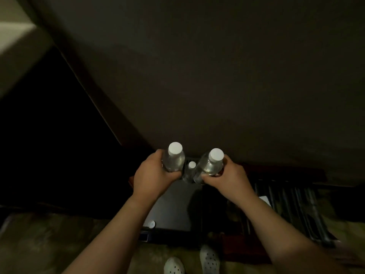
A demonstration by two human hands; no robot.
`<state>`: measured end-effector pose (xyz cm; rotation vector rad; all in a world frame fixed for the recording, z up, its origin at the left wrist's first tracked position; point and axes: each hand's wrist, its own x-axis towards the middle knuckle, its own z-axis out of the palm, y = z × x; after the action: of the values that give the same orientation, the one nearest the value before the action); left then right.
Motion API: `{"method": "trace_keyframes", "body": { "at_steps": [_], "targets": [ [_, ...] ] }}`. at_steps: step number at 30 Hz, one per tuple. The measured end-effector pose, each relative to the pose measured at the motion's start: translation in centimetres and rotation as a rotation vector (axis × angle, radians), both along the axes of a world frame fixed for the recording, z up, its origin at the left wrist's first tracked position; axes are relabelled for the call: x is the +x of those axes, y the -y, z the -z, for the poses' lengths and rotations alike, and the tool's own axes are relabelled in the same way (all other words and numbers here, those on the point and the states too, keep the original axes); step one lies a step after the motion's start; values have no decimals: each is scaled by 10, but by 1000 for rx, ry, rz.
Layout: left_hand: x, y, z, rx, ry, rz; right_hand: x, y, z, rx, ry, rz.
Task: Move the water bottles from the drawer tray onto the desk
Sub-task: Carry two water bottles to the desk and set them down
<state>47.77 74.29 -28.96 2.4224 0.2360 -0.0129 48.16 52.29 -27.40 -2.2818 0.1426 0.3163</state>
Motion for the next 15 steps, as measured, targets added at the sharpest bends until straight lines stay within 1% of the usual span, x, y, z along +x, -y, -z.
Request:
{"method": "trace_keyframes", "body": {
  "at_steps": [8,15],
  "targets": [
    [-3,73,-101,0,93,260,-45,77,-114,-23,102,123],
    [-37,174,-171,-11,138,476,-120,175,-187,-44,167,272]
  ]
}}
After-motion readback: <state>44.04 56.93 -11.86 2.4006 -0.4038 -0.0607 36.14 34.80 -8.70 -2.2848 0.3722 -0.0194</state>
